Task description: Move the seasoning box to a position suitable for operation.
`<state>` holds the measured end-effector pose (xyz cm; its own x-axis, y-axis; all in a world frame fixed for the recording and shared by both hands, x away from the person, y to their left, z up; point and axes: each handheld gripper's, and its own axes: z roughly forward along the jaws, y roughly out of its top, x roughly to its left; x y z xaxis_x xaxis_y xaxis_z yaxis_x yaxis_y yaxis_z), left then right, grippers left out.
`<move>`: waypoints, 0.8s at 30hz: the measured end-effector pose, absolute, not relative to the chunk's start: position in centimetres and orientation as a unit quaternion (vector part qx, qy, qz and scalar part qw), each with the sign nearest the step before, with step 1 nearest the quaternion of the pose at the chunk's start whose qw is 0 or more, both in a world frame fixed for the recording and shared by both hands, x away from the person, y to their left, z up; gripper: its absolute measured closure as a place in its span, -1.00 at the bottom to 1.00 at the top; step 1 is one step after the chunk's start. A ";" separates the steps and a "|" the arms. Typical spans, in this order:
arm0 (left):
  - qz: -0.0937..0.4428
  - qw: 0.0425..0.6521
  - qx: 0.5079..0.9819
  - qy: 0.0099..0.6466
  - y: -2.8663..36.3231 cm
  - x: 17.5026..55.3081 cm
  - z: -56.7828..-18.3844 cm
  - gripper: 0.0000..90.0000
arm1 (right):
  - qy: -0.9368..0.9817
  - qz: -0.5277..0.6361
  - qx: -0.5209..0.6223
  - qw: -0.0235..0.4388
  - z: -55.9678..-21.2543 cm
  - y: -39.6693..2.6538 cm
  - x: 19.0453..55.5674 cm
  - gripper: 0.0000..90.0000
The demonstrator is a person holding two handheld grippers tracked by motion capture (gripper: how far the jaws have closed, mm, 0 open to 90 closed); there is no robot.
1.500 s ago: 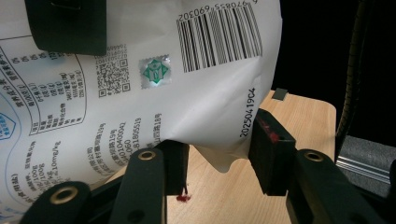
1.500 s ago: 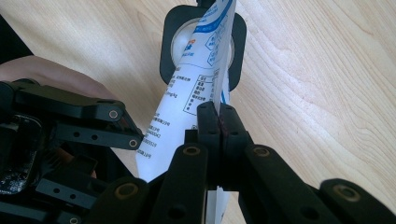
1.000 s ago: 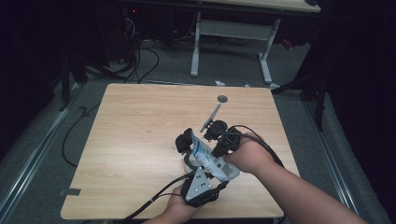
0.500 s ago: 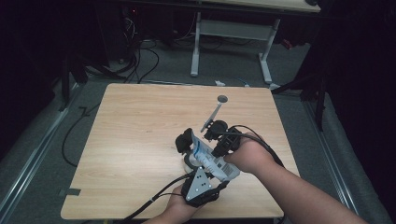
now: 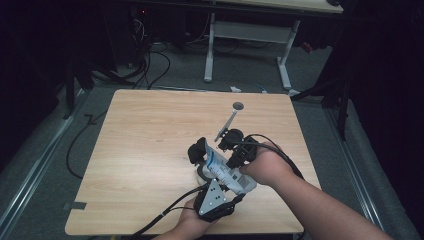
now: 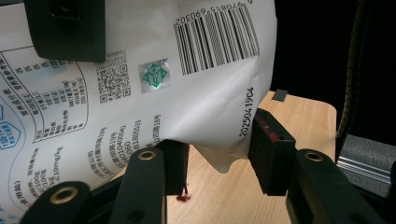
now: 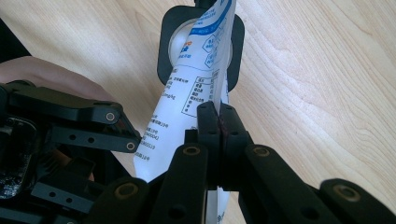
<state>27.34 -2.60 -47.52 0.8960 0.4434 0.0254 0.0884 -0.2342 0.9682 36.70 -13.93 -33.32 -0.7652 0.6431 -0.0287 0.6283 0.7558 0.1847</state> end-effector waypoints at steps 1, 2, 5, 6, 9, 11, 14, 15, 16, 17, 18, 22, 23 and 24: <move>0.149 0.594 0.771 0.172 -2.6 27.3 -47.5 0.36 | 0.936 0.082 0.340 0.045 -33.3 -13.9 36.7 0.99; 0.149 0.595 0.771 0.172 -2.6 27.3 -47.5 0.36 | 0.936 0.082 0.339 0.045 -33.3 -13.9 36.7 0.99; 0.149 0.595 0.771 0.172 -2.6 27.4 -47.5 0.36 | 0.936 0.082 0.339 0.045 -33.3 -13.9 36.7 0.99; 0.149 0.595 0.771 0.172 -2.6 27.4 -47.5 0.36 | 0.936 0.083 0.339 0.046 -33.3 -13.9 36.7 0.99; 0.150 0.595 0.771 0.172 -2.6 27.3 -47.5 0.36 | 0.936 0.083 0.339 0.045 -33.3 -13.9 36.7 0.99; 0.150 0.595 0.770 0.172 -2.6 27.3 -47.5 0.36 | 0.936 0.082 0.339 0.046 -33.3 -13.9 36.7 0.99; 0.150 0.596 0.770 0.173 -2.6 27.3 -47.5 0.36 | 0.937 0.081 0.337 0.046 -33.3 -13.9 36.7 0.99; 0.150 0.596 0.770 0.172 -2.6 27.3 -47.5 0.36 | 0.937 0.081 0.337 0.046 -33.3 -13.9 36.7 0.99; 0.150 0.596 0.770 0.173 -2.6 27.4 -47.5 0.36 | 0.937 0.082 0.337 0.047 -33.3 -13.9 36.7 0.99; 0.150 0.596 0.770 0.172 -2.6 27.4 -47.5 0.36 | 0.937 0.081 0.337 0.047 -33.3 -13.9 36.7 0.99; 0.150 0.596 0.770 0.172 -2.6 27.4 -47.5 0.36 | 0.937 0.081 0.338 0.046 -33.3 -13.9 36.7 0.99; 0.151 0.597 0.769 0.172 -2.5 27.4 -47.4 0.36 | 0.937 0.082 0.337 0.046 -33.3 -13.8 36.7 0.99; 0.151 0.596 0.769 0.172 -2.5 27.3 -47.4 0.36 | 0.937 0.082 0.337 0.046 -33.3 -13.8 36.7 0.99; 0.151 0.597 0.769 0.172 -2.5 27.4 -47.4 0.36 | 0.936 0.082 0.339 0.046 -33.3 -13.8 36.7 0.99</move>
<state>27.35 -2.52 -47.43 0.8953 0.4447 0.0261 0.0855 -0.2290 0.9697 36.70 -13.80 -33.26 -0.7663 0.6418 -0.0298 0.6269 0.7570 0.1841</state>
